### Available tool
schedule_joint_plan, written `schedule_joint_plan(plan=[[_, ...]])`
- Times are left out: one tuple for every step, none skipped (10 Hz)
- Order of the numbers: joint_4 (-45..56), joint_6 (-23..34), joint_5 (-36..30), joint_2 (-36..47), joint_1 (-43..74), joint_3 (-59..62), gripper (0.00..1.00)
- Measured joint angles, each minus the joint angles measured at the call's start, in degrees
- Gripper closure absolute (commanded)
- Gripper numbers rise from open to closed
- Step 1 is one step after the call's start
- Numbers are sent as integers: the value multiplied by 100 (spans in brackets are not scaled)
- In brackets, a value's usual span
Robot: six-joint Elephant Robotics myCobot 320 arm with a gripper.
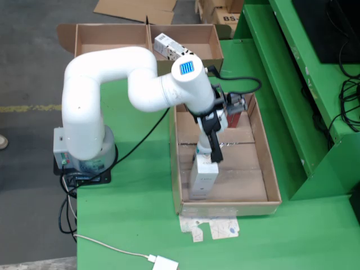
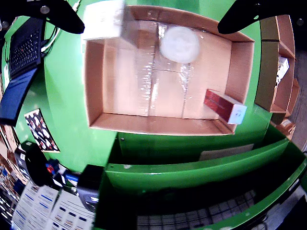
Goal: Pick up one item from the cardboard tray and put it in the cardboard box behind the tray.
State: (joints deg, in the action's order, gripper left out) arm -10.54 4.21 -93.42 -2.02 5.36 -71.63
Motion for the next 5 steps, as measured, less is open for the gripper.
schedule_joint_plan(plan=[[17, 167, -97, -211, 290, 176, 0], [53, 299, -176, -430, 492, 405, 0], [61, 317, -185, -474, 589, 466, 0], [167, 484, -317, -712, 808, 756, 0], [228, 554, -369, -940, 1063, 976, 0]])
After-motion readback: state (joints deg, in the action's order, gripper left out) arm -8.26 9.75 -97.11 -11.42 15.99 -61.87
